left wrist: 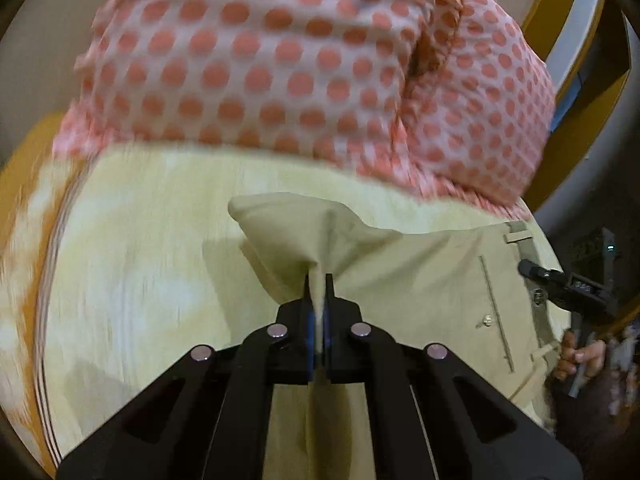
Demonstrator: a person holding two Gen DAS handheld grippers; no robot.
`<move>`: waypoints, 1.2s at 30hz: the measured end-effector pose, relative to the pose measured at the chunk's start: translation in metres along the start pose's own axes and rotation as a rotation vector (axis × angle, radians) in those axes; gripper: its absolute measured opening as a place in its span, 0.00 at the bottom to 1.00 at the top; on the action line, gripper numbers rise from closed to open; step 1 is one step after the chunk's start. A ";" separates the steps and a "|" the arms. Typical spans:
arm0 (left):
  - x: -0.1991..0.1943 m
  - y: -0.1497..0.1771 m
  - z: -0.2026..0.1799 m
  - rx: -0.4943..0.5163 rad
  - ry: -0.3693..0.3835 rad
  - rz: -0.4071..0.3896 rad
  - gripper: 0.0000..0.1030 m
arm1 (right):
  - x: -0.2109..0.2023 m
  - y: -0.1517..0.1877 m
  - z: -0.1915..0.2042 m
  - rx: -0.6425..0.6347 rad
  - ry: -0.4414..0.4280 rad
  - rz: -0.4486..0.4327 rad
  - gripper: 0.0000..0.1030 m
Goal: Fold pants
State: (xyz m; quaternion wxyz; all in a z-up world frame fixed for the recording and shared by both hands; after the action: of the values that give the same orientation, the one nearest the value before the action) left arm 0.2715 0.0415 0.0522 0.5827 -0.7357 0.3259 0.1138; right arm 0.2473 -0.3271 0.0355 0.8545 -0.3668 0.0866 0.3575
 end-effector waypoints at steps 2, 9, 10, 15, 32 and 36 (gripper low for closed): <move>0.026 -0.016 -0.003 0.015 -0.037 -0.030 0.03 | 0.012 -0.020 -0.011 0.007 0.047 -0.051 0.12; 0.023 -0.012 -0.009 0.116 -0.145 -0.072 0.24 | -0.009 -0.011 -0.017 -0.064 0.208 -0.075 0.48; 0.007 -0.010 -0.013 0.101 -0.108 -0.099 0.33 | -0.023 -0.006 -0.005 -0.073 0.144 -0.100 0.59; -0.025 0.028 -0.044 -0.018 0.174 -0.005 0.44 | -0.030 0.039 0.029 -0.030 -0.076 0.023 0.68; -0.113 0.135 -0.056 0.174 -0.236 -0.083 0.98 | -0.064 0.170 0.084 -0.407 0.342 -0.047 0.99; -0.119 0.166 -0.048 0.183 -0.318 -0.056 0.98 | -0.063 0.190 0.085 -0.462 0.424 -0.075 0.99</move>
State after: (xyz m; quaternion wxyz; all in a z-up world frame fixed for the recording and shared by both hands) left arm 0.0692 0.0203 0.0018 0.6945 -0.6609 0.2182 0.1824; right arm 0.0638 -0.2125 0.0145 0.7241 -0.6204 0.1657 0.2516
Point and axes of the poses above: each gripper's, at about its wrist camera, not at the fingertips, and x roughly the way its jaws point, z to its left, y to its underside, the point moved 4 cm from there along x, roughly the way its jaws point, and after that the axes turned 13 degrees about -z, right-handed, at the moved point
